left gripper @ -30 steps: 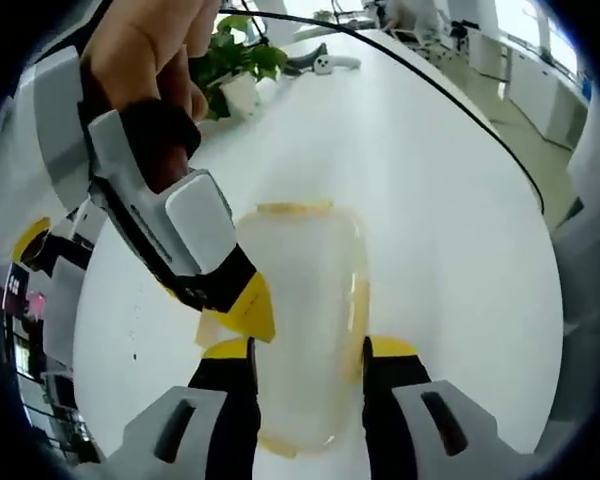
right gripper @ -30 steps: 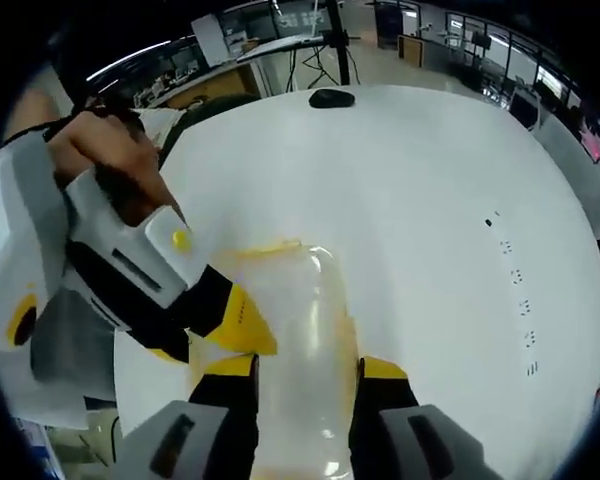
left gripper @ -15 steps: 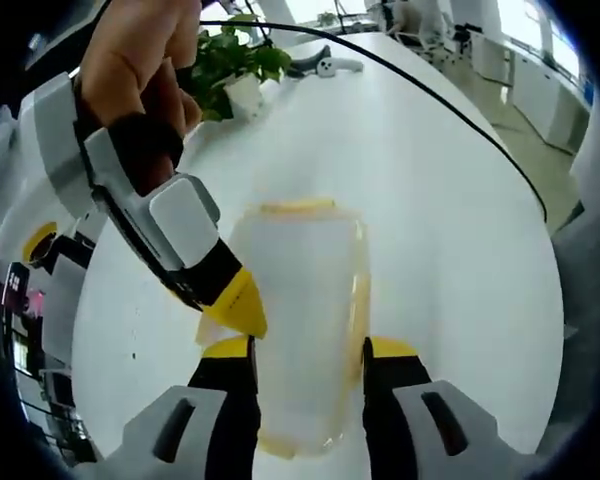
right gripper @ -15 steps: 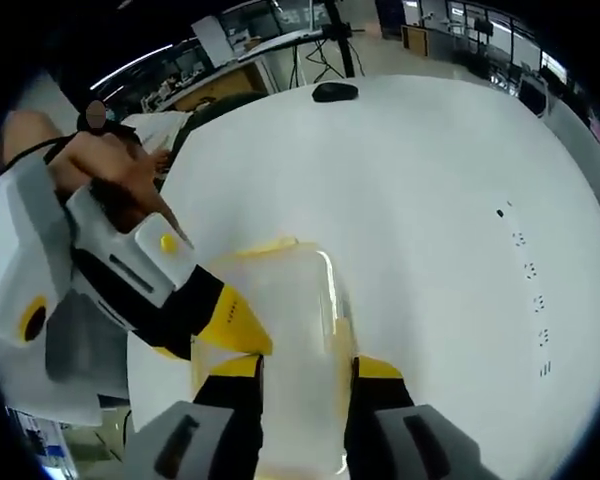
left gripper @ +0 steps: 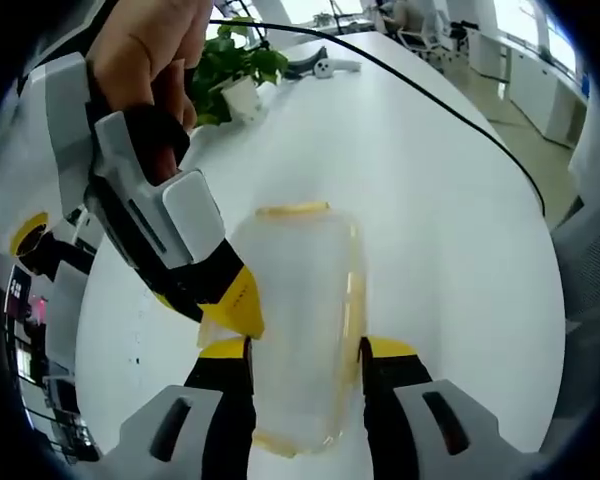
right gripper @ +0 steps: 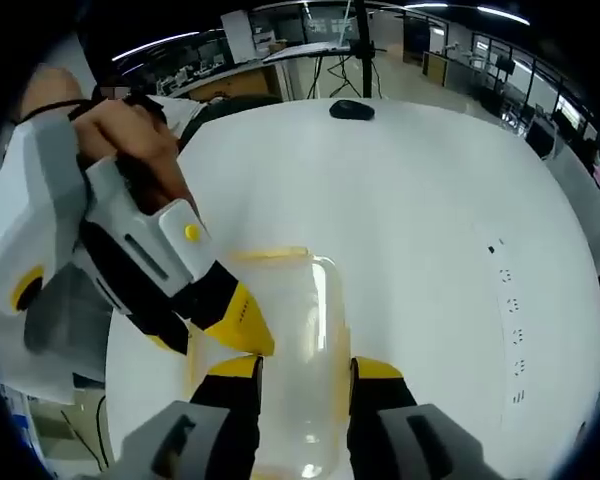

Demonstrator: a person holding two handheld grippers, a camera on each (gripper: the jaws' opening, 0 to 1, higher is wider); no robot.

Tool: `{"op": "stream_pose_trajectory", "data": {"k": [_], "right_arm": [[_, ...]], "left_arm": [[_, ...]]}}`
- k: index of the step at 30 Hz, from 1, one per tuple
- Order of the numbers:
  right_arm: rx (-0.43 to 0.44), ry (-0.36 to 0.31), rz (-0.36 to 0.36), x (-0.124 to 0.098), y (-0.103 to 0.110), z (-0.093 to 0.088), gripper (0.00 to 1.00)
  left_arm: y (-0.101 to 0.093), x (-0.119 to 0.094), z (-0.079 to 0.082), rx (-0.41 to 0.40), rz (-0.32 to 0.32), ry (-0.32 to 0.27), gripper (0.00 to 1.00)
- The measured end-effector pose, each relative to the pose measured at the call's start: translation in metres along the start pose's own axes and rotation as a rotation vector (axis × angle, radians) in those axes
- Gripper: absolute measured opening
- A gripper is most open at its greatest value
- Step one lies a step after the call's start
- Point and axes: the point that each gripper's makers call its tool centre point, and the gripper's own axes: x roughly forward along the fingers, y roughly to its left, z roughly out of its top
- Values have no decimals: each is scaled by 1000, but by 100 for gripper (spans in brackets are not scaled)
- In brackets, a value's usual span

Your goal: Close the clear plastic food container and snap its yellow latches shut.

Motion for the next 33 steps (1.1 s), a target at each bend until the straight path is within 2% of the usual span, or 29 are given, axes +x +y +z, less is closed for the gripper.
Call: {"op": "stream_pose_trajectory", "data": {"k": [3, 5, 7, 13, 20, 25, 33], "right_arm": [[4, 2, -8, -5, 3, -5, 32], [47, -37, -7, -10, 3, -3, 33], [59, -38, -12, -14, 3, -6, 36], [58, -36, -21, -22, 7, -13, 37], [57, -34, -34, -26, 10, -17, 40], [49, -37, -47, -29, 13, -18, 45], [57, -24, -57, -33, 19, -26, 47]], "left_arm": [[-1, -1, 0, 7, -10, -5, 40], [-6, -2, 1, 2, -41, -11, 45], [-5, -3, -1, 34, -42, 2, 46], [-8, -9, -1, 16, -73, -5, 45], [-8, -18, 1, 0, -99, -20, 49], [-5, -22, -2, -2, -104, -11, 50], [3, -28, -5, -11, -85, -11, 50]]}}
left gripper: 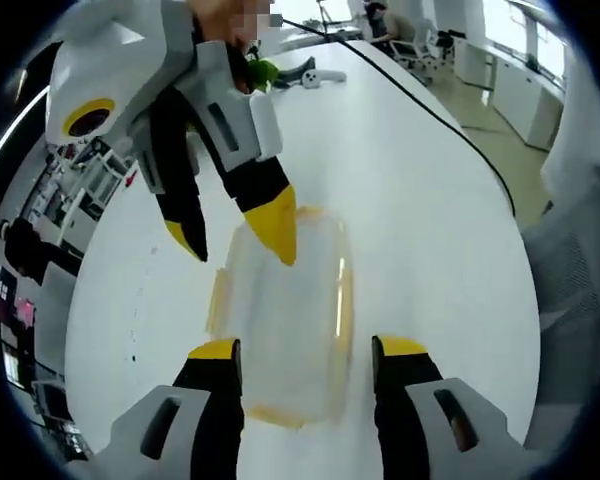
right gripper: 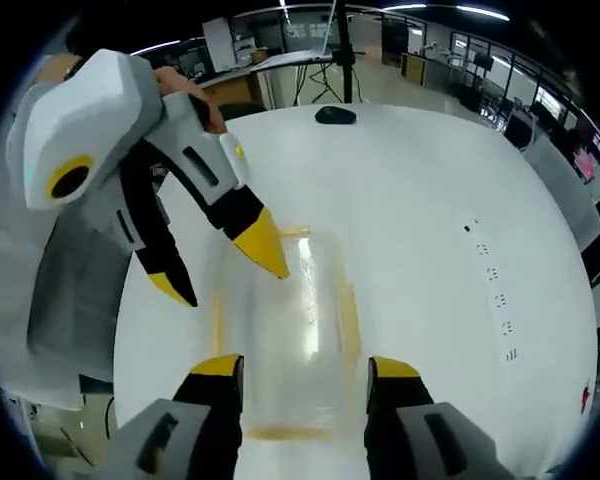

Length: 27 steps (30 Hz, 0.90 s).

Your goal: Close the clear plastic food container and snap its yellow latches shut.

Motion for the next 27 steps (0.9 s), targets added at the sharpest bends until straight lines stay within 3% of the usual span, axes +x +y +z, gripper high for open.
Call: {"op": "stream_pose_trajectory", "data": {"k": [5, 27], "right_arm": [[4, -5, -5, -2, 5, -3, 48], [-40, 6, -59, -1, 21, -15, 59]], "left_arm": [[4, -1, -10, -32, -3, 20, 53], [15, -4, -34, -26, -15, 70, 69]]}}
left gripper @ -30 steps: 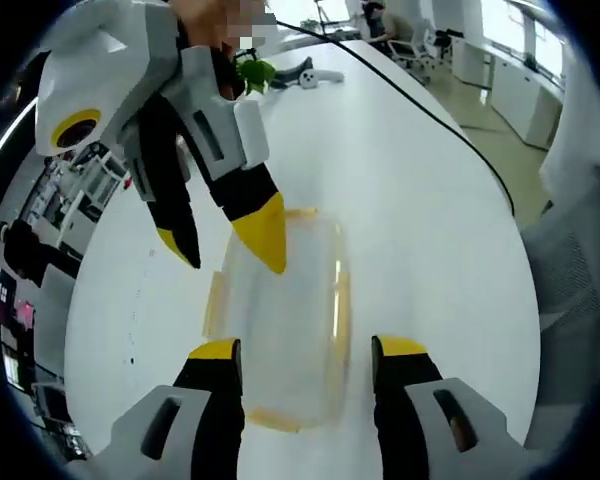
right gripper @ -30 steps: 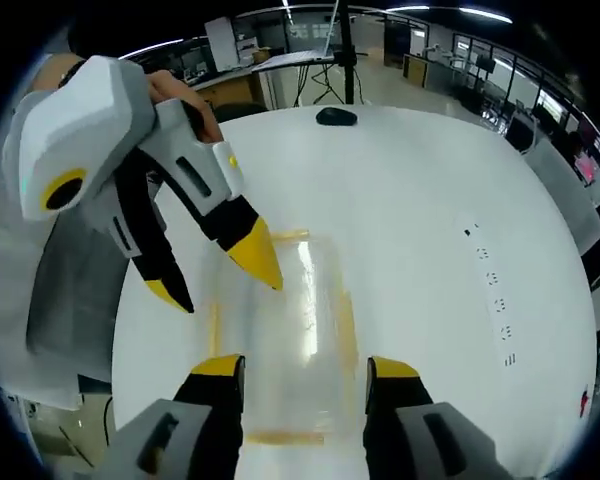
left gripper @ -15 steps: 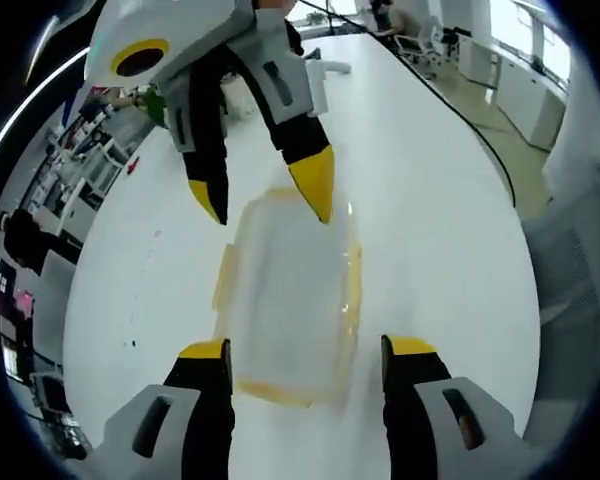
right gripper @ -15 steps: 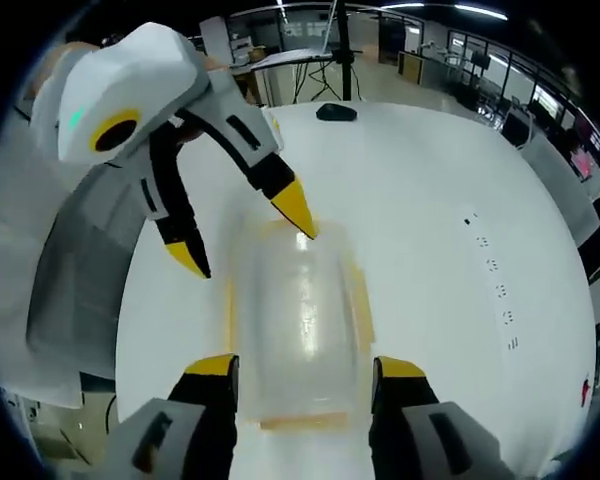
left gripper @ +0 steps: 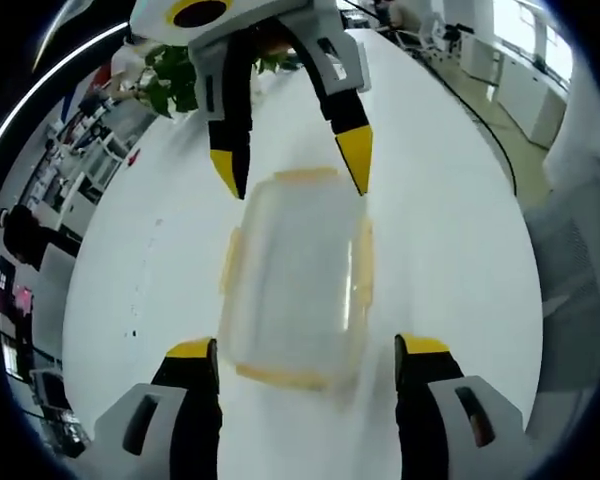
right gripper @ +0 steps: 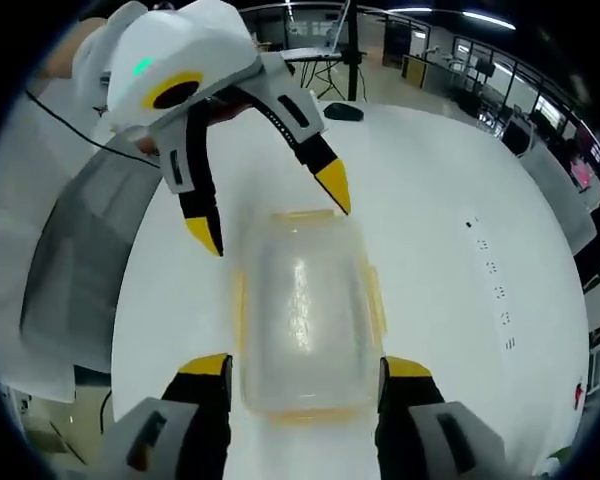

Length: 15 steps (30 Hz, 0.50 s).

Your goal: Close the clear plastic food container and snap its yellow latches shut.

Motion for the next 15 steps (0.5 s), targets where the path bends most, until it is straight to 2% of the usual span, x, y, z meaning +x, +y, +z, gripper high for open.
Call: {"op": "stream_pose_trajectory", "data": {"k": [15], "right_arm": [[-25, -26, -76, 7, 0, 1, 66]], "left_arm": [[4, 6, -5, 12, -16, 22, 75]]}}
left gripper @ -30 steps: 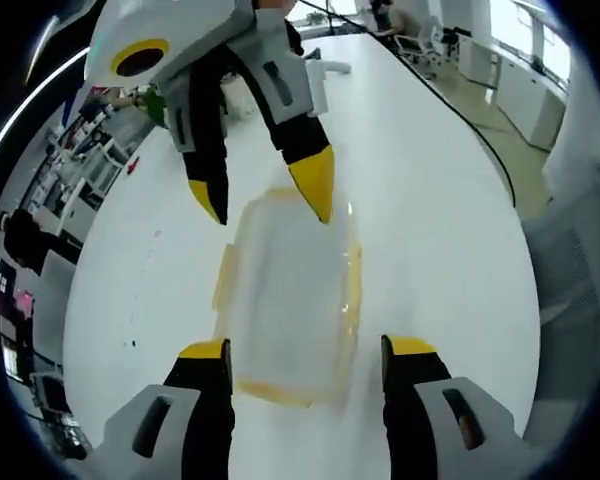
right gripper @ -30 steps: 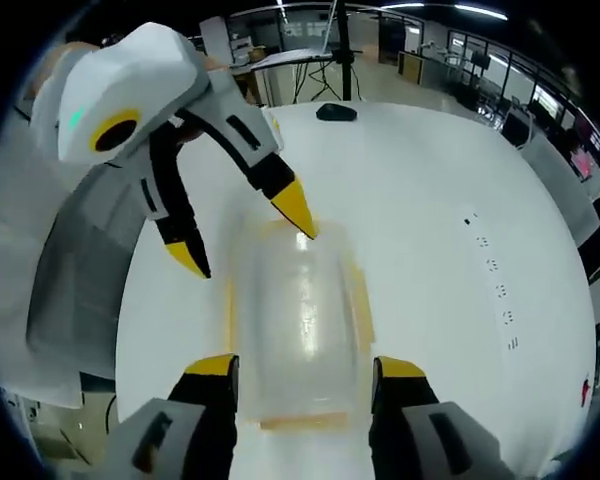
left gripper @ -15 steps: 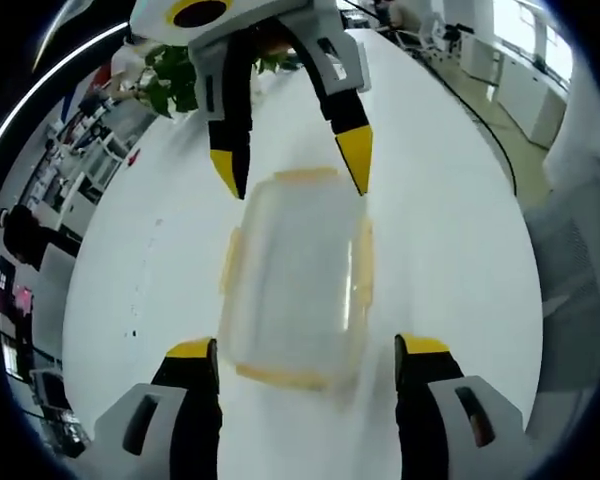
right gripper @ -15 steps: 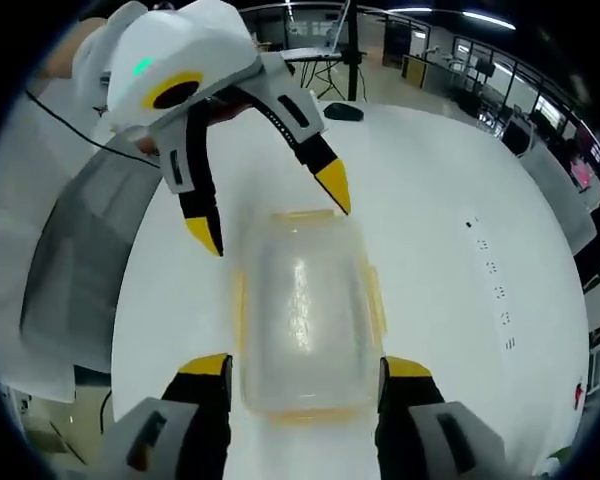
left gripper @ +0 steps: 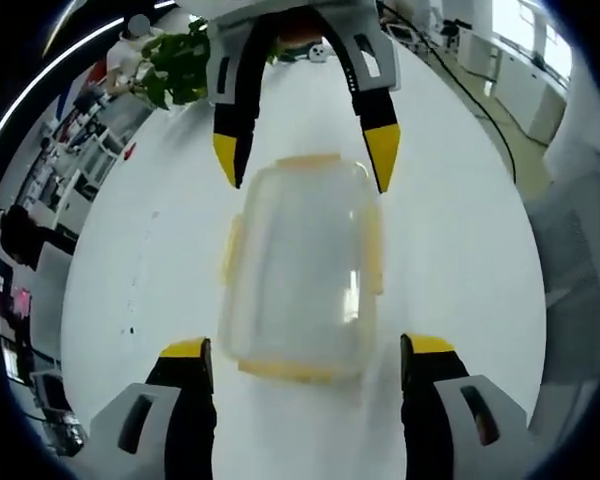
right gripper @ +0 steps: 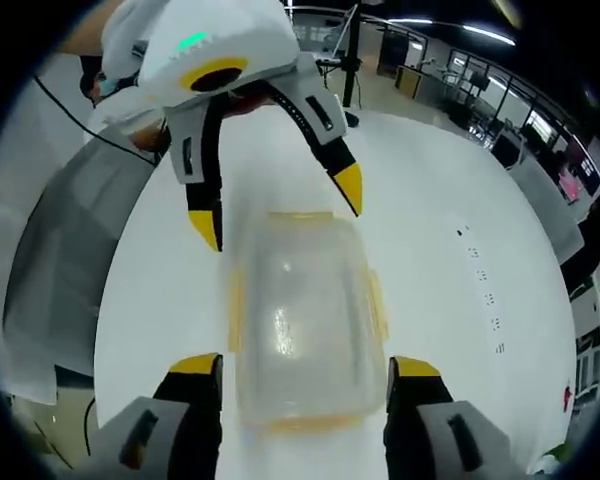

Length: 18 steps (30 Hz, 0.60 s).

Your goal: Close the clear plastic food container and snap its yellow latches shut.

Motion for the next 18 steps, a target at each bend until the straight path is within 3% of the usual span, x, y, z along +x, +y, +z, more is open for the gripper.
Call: {"op": "stream_pose_trajectory", "data": {"k": [18], "right_arm": [[-39, 43, -7, 19, 1, -15, 75]], "left_arm": [[0, 16, -7, 14, -29, 28, 78]]}}
